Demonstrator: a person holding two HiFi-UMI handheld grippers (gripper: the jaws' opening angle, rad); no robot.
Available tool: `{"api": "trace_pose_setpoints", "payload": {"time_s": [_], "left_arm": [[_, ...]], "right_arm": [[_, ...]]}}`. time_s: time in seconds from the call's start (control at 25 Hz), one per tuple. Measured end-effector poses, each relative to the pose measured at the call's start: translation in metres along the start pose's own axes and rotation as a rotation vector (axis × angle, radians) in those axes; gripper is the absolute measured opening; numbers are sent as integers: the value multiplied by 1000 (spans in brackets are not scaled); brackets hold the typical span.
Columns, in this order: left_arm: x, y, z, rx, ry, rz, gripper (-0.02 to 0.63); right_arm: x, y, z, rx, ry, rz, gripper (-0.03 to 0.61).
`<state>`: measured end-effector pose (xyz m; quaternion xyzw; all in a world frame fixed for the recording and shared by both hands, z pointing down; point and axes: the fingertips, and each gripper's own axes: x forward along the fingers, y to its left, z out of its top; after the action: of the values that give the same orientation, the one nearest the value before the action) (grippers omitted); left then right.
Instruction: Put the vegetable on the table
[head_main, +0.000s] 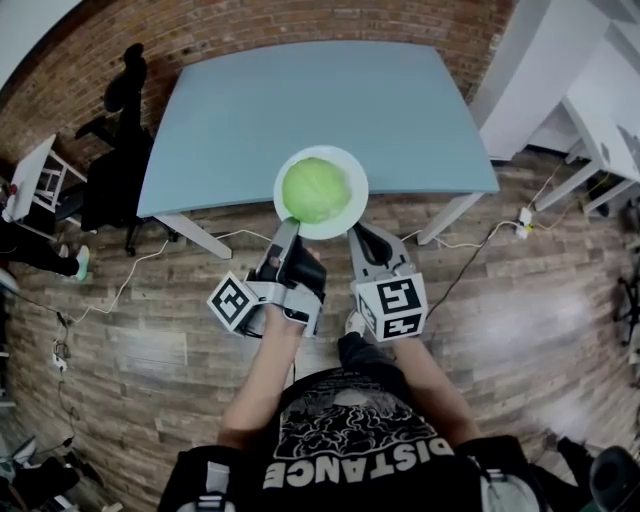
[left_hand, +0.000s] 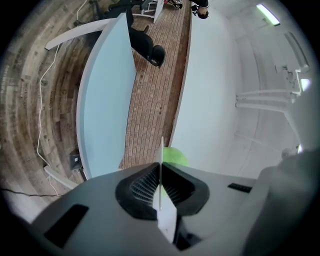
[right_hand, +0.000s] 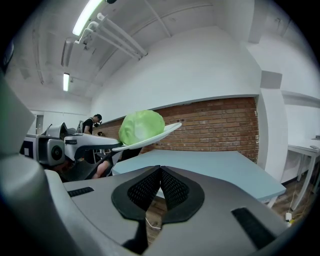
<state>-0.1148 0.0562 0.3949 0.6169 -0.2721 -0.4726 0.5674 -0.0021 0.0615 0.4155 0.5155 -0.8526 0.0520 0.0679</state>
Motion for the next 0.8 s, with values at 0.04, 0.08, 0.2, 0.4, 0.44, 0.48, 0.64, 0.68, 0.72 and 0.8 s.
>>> {"api": "trace_pose_setpoints", "payload": {"time_s": [0.04, 0.08, 0.2, 0.4, 0.44, 0.48, 0.64, 0.68, 0.72, 0.8], "left_arm": [[6, 1, 1, 0, -2, 2, 14], [14, 4, 3, 0, -4, 6, 13], [46, 13, 6, -3, -7, 23, 14], [79, 19, 0, 8, 1, 29, 14], [84, 21, -1, 9, 2, 30, 14], [89, 22, -1, 9, 1, 31, 13], [108, 30, -5, 10, -4, 37, 14], [113, 32, -6, 9, -5, 37, 14], [118, 33, -7, 8, -8, 39, 14], [130, 35, -5, 6, -14, 45, 15]], "right_arm": [[4, -5, 1, 2, 1, 2, 8], [10, -12, 2, 6, 3, 4, 8], [31, -37, 7, 15, 10, 8, 8], [48, -69, 13, 20, 8, 3, 8], [51, -74, 14, 20, 7, 4, 8], [54, -79, 14, 21, 7, 5, 8], [64, -98, 17, 18, 10, 13, 8], [65, -102, 17, 15, 9, 15, 8], [68, -107, 18, 13, 11, 17, 8], [77, -117, 22, 14, 16, 22, 8]]}}
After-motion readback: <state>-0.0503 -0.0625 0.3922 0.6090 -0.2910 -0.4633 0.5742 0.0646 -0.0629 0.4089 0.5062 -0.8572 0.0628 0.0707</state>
